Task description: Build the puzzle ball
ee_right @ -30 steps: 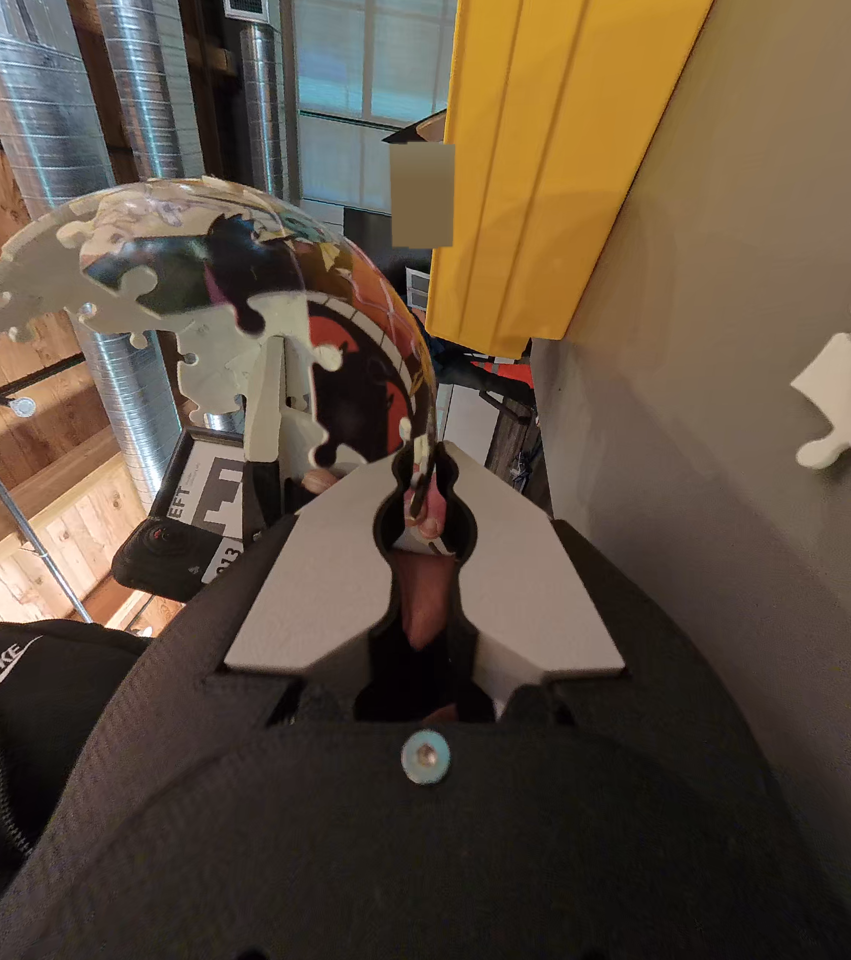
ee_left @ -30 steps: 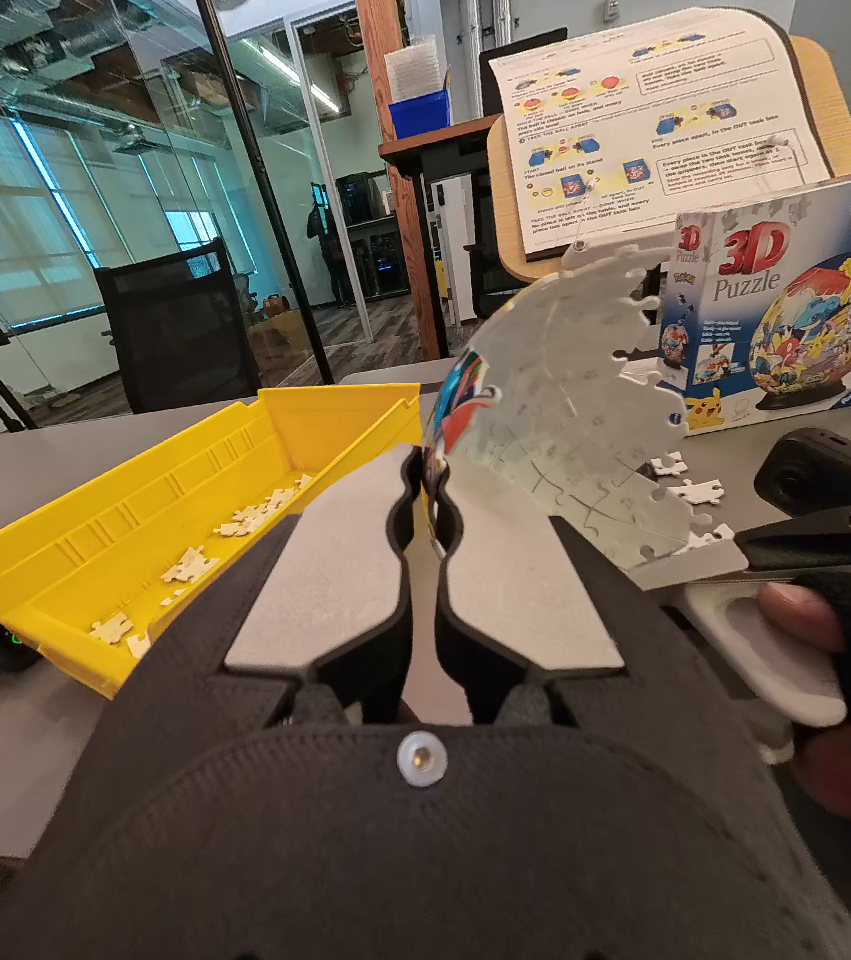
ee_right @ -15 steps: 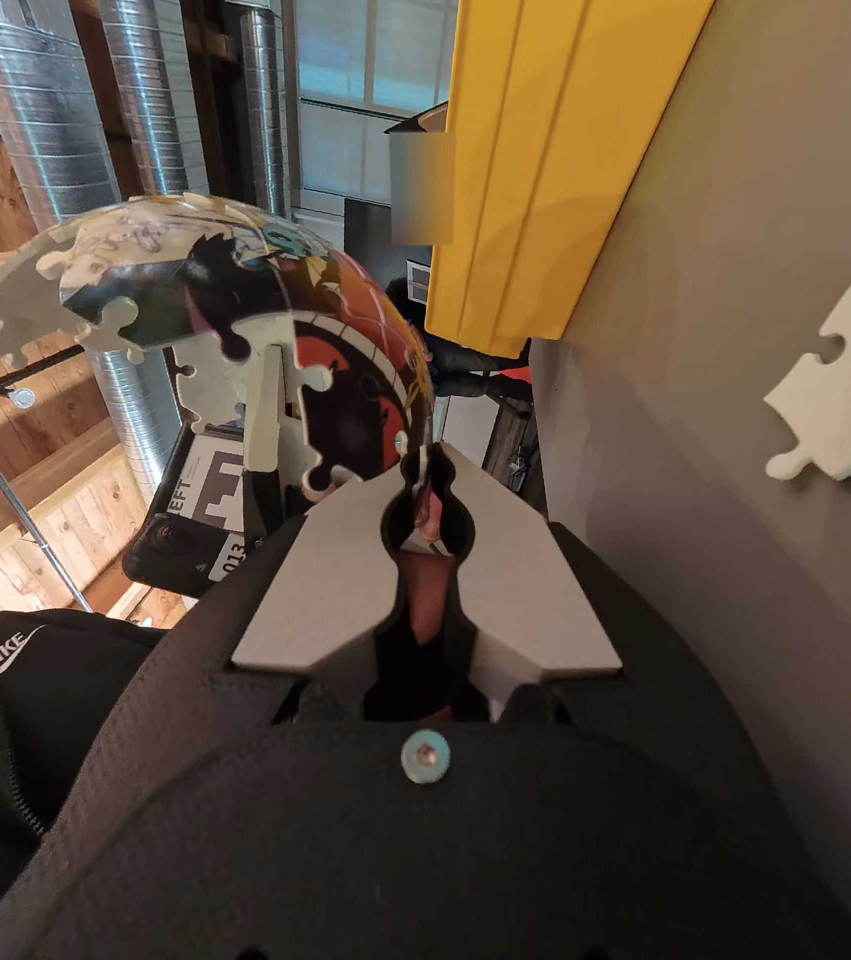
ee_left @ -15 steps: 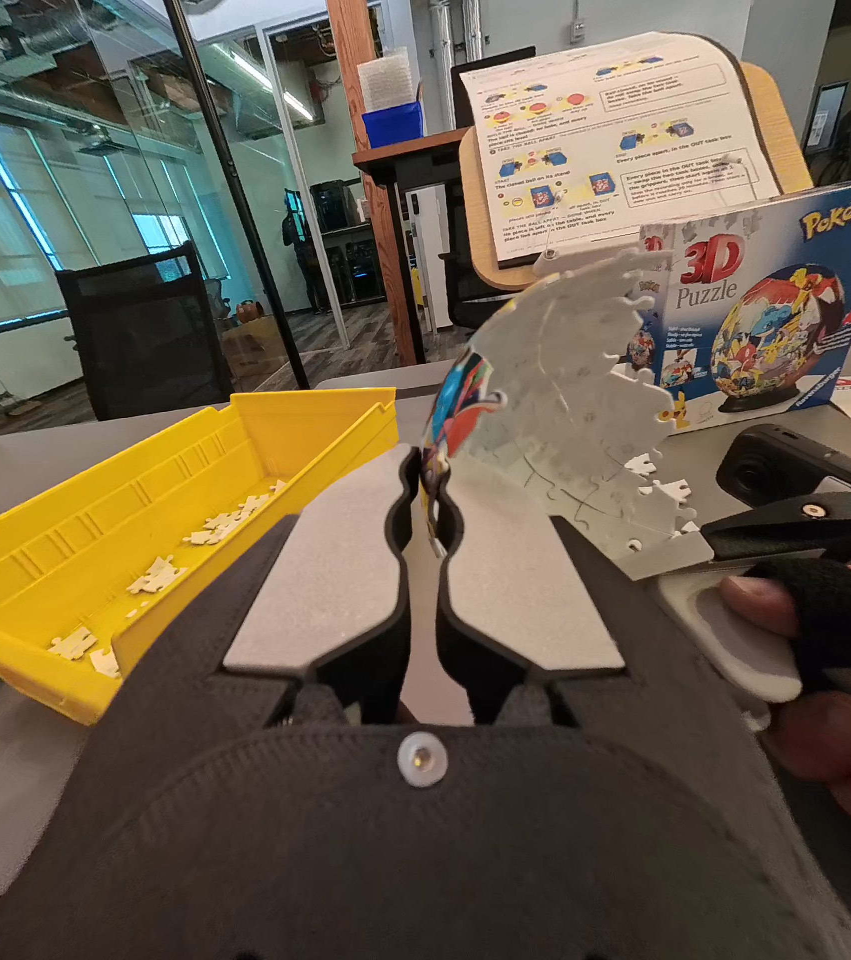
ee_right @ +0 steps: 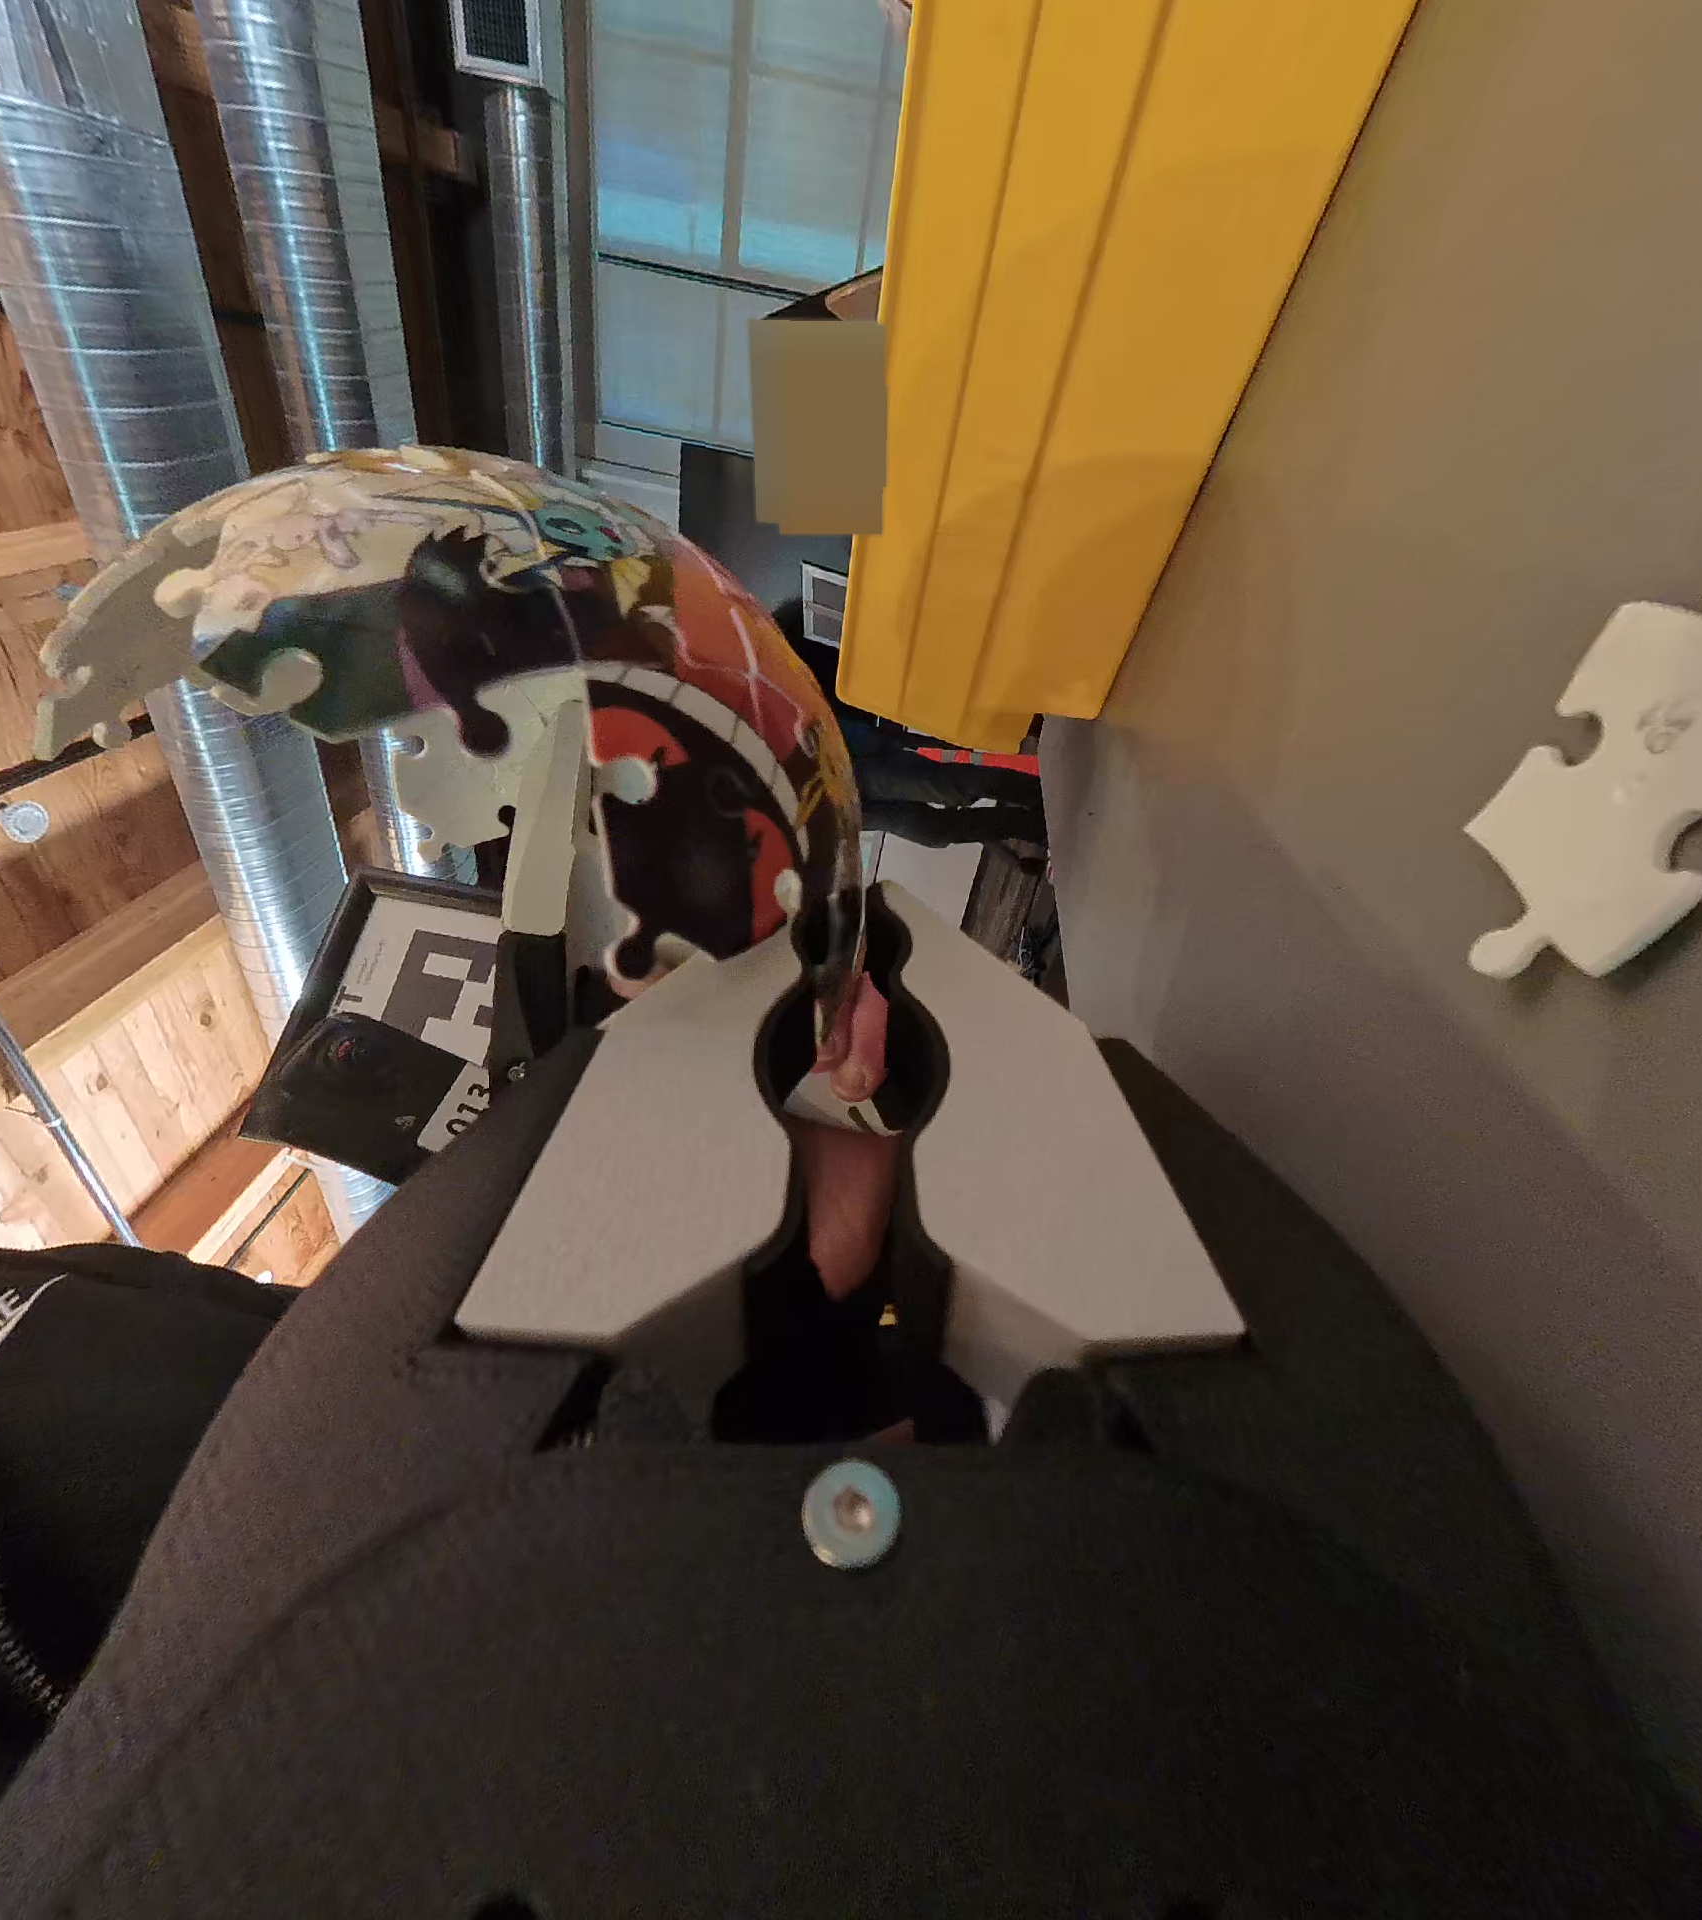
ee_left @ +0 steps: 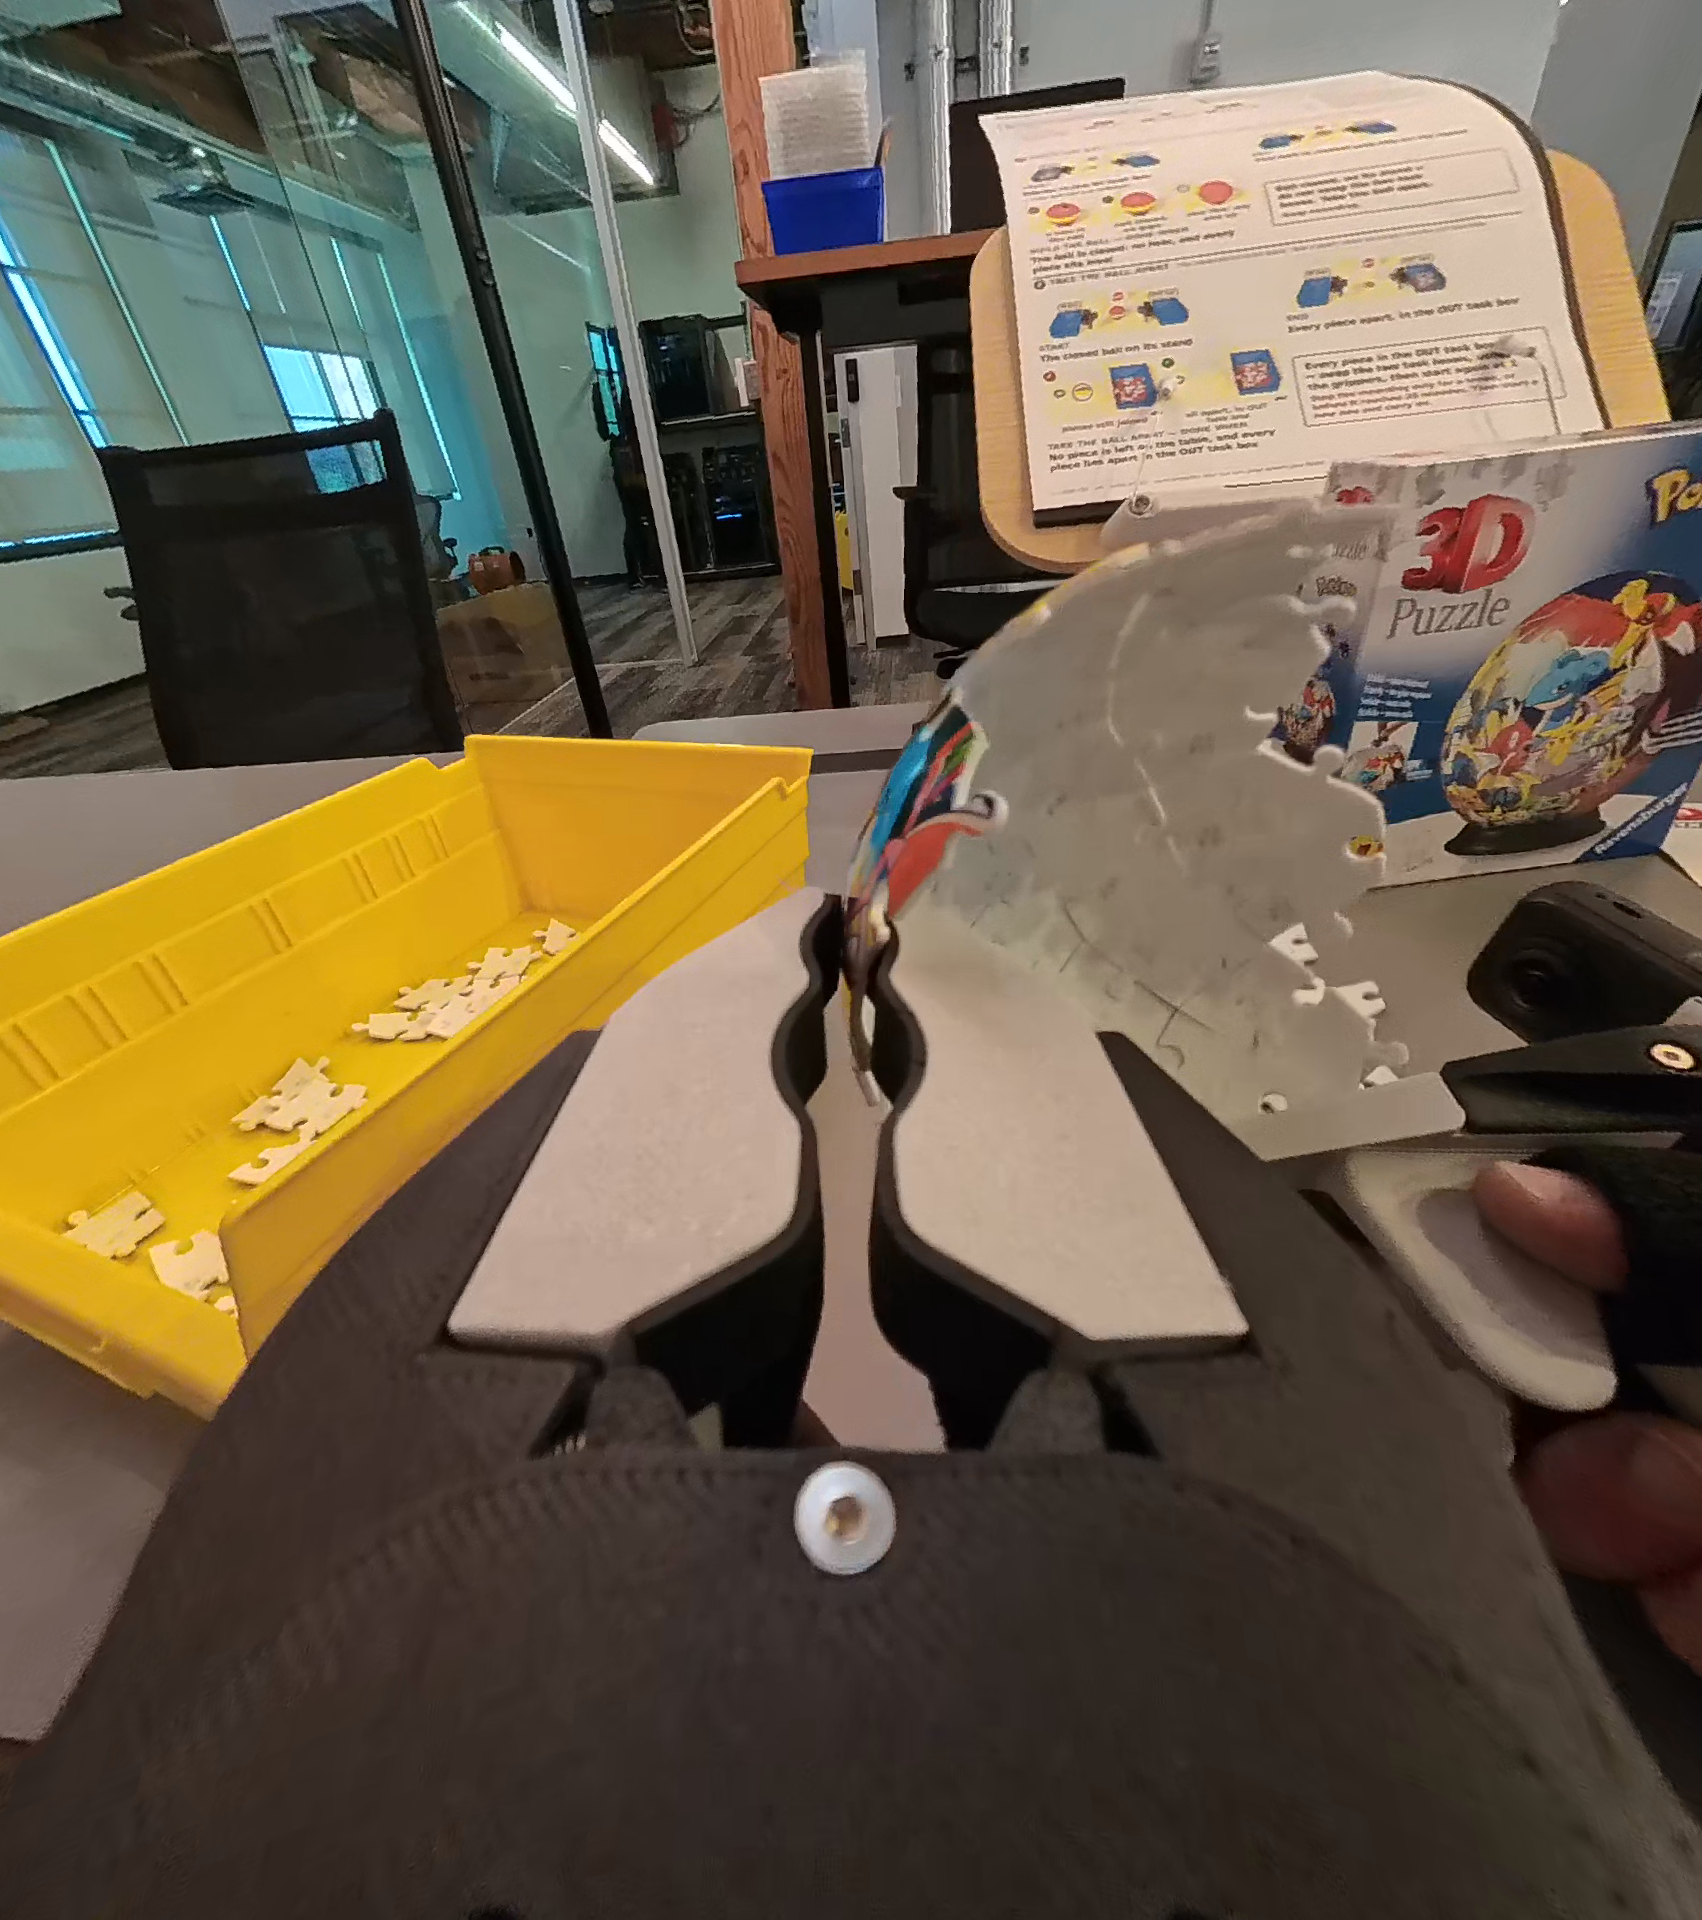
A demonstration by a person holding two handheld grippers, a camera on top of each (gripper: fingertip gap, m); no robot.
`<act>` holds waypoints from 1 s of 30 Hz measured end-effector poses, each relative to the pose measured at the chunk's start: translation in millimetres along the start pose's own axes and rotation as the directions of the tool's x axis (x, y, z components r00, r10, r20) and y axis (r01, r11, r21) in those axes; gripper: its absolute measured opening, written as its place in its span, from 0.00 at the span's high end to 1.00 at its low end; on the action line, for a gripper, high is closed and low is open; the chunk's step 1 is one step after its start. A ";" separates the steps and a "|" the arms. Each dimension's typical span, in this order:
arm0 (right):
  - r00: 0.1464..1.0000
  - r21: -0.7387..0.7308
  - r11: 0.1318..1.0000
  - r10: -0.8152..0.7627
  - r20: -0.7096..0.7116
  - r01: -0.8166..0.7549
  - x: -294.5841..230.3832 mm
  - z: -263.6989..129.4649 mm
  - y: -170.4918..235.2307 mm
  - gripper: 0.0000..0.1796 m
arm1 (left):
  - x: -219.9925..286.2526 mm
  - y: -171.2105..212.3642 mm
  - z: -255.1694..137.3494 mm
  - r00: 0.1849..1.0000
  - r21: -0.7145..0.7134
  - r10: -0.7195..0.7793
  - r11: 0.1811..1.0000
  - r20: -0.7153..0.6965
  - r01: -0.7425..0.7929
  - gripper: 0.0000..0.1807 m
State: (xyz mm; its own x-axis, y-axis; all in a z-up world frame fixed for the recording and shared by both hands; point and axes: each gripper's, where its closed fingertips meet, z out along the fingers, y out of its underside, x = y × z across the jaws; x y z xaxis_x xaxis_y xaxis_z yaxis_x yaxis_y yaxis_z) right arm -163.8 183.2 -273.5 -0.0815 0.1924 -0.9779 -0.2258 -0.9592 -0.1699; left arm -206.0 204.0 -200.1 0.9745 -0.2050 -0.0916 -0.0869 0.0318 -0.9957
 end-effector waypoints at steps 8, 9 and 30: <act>1.000 0.036 0.999 -0.012 -0.006 0.013 0.2 -1.1 -3.3 1.00 | 6.7 -2.2 -0.9 1.000 0.010 0.011 1.000 -0.016 -0.011 0.98; 1.000 0.037 0.999 -0.025 -0.015 0.025 0.4 -1.3 -3.3 1.00 | 7.4 -2.3 -0.8 1.000 0.009 0.015 1.000 -0.016 -0.015 0.98; 0.991 0.064 0.992 -0.107 -0.084 0.112 3.9 -5.1 -11.2 1.00 | 2.6 8.4 1.3 0.997 -0.034 -0.077 0.996 -0.010 0.076 0.99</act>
State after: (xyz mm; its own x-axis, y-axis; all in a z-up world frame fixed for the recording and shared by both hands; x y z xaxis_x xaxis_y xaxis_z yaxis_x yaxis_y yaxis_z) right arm -156.7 193.7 -276.1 0.0252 0.2757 -0.9609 -0.2950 -0.9164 -0.2707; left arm -203.9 205.0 -208.7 0.9761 -0.2169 -0.0149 -0.0192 -0.0175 -0.9997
